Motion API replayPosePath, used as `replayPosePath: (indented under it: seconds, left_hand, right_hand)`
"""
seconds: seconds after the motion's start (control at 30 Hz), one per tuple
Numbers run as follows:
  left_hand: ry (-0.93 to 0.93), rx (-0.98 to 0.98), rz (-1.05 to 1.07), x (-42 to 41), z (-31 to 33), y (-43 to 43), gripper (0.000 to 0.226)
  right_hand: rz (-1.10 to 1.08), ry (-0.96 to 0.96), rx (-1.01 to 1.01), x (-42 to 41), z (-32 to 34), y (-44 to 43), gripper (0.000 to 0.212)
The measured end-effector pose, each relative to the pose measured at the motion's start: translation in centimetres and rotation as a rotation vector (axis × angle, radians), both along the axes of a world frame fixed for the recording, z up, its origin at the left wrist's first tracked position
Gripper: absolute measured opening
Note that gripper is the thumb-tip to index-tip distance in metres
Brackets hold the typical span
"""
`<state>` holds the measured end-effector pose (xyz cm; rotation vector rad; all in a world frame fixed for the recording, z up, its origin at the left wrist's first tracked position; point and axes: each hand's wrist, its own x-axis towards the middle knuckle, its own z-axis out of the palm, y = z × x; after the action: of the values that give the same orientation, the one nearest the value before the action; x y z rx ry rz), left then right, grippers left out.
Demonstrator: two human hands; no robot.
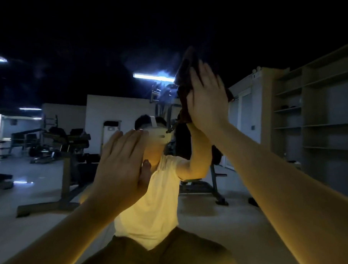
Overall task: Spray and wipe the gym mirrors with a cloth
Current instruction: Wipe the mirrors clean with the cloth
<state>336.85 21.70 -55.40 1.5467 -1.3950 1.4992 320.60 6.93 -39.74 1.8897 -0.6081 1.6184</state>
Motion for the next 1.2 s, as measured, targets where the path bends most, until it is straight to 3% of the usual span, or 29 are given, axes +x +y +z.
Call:
replayPosePath:
  seconds: [0.07, 0.2, 0.3, 0.53, 0.63, 0.8, 0.9, 1.07, 1.2]
  left_hand:
    - [0.008, -0.03, -0.011, -0.4, 0.6, 0.0, 0.057]
    - [0.061, -0.044, -0.032, -0.4, 1.7, 0.2, 0.057]
    - [0.054, -0.01, -0.031, -0.5, 2.4, 0.1, 0.058]
    - [0.048, -0.024, 0.001, -0.2, 3.7, -0.1, 0.059]
    - [0.083, -0.129, 0.008, -0.6, 4.5, 0.1, 0.061]
    - [0.187, -0.222, -0.088, -0.1, 5.8, 0.5, 0.051]
    - [0.169, -0.191, -0.066, 0.2, 6.0, 0.1, 0.051]
    - [0.11, -0.103, 0.105, 0.8, 5.7, 0.3, 0.065]
    - [0.076, -0.028, 0.115, 1.6, 5.7, 1.4, 0.068]
  right_hand:
    - [0.029, -0.026, 0.009, 1.0, -2.8, 0.8, 0.063]
    - [0.033, 0.303, -0.171, 0.7, -12.4, 1.2, 0.055]
    - [-0.047, 0.428, -0.299, -0.3, -10.1, -0.1, 0.056]
    - [-0.039, 0.069, -0.094, 1.7, 5.7, 0.9, 0.058]
    - [0.048, -0.017, -0.009, 3.5, 3.9, 2.4, 0.063]
    - [0.064, 0.339, -0.229, 2.4, -7.2, 2.1, 0.055]
    - [-0.066, 0.42, -0.309, 1.9, -4.2, 2.0, 0.06]
    - [-0.06, 0.205, -0.166, 5.5, 7.7, 4.6, 0.058]
    - [0.051, 0.046, -0.057, 8.3, 6.9, 6.2, 0.059]
